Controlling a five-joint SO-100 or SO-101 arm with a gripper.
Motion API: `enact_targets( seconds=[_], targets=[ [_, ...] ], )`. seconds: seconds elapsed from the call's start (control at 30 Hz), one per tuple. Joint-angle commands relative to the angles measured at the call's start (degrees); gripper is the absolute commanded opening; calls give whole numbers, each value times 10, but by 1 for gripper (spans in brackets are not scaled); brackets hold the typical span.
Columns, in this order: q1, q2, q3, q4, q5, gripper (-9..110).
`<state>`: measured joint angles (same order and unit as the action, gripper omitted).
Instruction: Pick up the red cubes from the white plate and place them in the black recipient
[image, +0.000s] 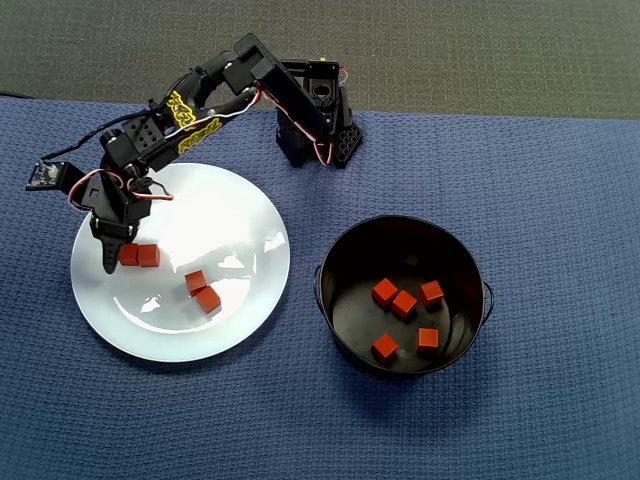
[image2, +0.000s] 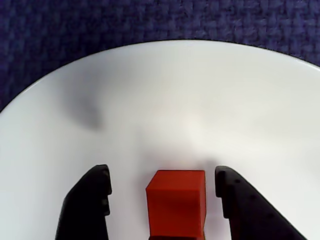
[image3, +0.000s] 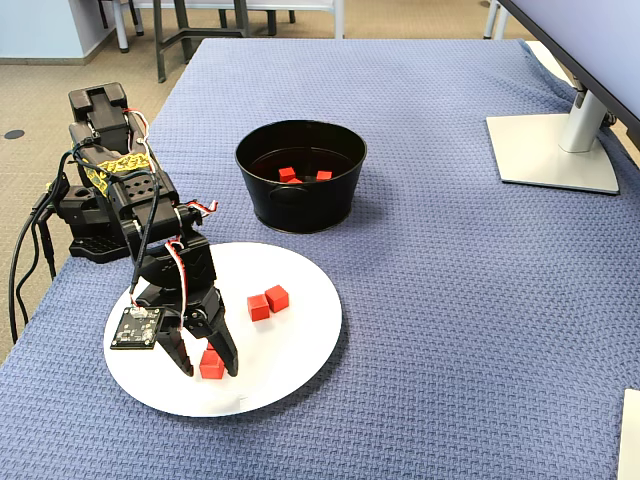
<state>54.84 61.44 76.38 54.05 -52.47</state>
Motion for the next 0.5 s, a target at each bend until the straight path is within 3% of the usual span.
enact_targets(
  seconds=[0.0,0.47],
  targets=[
    [-16,13,-21,7,14,18],
    [-22,30,33,-4,-4,14]
  ],
)
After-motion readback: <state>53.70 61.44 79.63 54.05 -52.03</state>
